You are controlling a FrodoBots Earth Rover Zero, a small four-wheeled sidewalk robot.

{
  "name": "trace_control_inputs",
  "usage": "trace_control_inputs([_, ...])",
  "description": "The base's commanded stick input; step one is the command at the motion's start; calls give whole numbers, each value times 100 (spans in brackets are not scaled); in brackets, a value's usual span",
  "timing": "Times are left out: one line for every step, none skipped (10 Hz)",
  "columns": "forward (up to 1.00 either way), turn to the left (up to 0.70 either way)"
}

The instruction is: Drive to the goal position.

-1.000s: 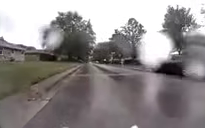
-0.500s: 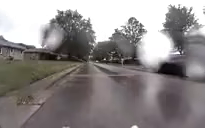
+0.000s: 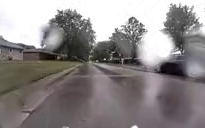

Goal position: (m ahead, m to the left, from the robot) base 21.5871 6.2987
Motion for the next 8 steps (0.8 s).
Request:
trace_control_inputs([50,-1])
trace_control_inputs([50,-1])
trace_control_inputs([50,-1])
trace_control_inputs([50,-1])
trace_control_inputs([50,-1])
trace_control_inputs([50,-1])
trace_control_inputs([50,-1])
trace_control_inputs([50,-1])
